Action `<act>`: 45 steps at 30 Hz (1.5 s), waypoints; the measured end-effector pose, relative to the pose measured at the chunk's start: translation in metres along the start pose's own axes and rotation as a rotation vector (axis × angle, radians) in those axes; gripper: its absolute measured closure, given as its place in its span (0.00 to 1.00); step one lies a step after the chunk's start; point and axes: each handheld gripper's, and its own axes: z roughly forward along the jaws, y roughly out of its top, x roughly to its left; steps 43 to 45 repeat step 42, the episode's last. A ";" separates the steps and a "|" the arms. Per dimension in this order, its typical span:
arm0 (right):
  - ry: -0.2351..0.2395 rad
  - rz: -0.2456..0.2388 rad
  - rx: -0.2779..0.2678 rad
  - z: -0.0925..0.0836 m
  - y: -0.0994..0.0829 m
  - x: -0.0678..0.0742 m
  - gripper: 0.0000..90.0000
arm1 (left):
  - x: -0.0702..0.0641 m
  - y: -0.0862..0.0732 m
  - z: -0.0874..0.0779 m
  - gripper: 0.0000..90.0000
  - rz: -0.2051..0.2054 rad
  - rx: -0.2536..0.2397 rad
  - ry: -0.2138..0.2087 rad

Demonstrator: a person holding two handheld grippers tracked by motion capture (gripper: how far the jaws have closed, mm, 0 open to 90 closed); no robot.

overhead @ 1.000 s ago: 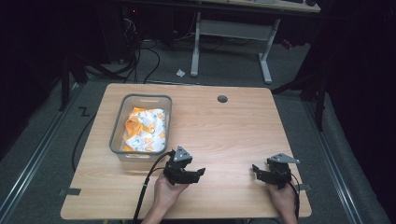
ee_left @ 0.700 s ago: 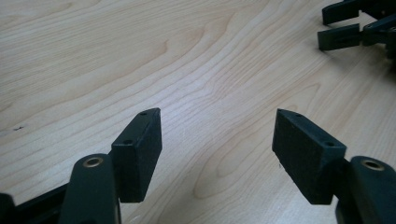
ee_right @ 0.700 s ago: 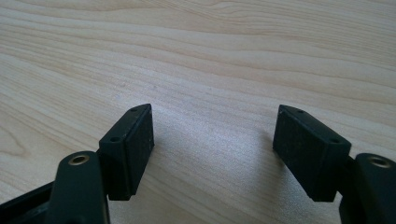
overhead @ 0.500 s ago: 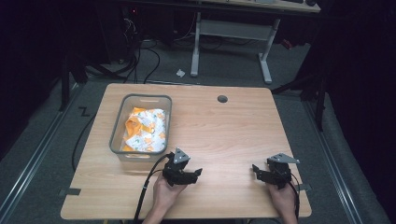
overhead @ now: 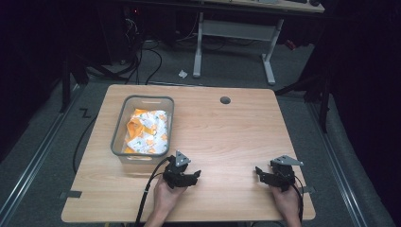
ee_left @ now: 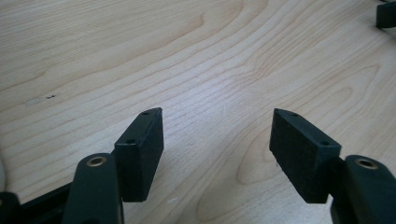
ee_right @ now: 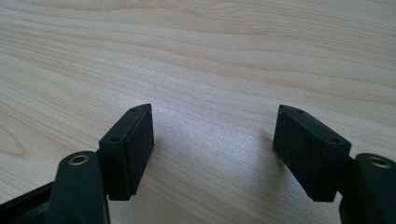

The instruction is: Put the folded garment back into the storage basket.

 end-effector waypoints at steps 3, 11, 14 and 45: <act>0.000 0.000 0.000 0.000 0.000 0.000 0.33 | 0.001 -0.001 0.002 0.39 0.006 0.009 0.012; 0.000 0.000 0.000 0.000 0.000 0.000 0.33 | 0.003 -0.004 0.005 0.39 0.018 0.025 0.046; 0.000 0.000 0.000 0.000 0.000 0.000 0.33 | 0.003 -0.005 0.006 0.40 0.024 0.018 0.053; -0.001 0.001 0.000 0.000 0.000 0.000 0.33 | 0.000 -0.009 0.008 0.34 0.074 0.006 0.103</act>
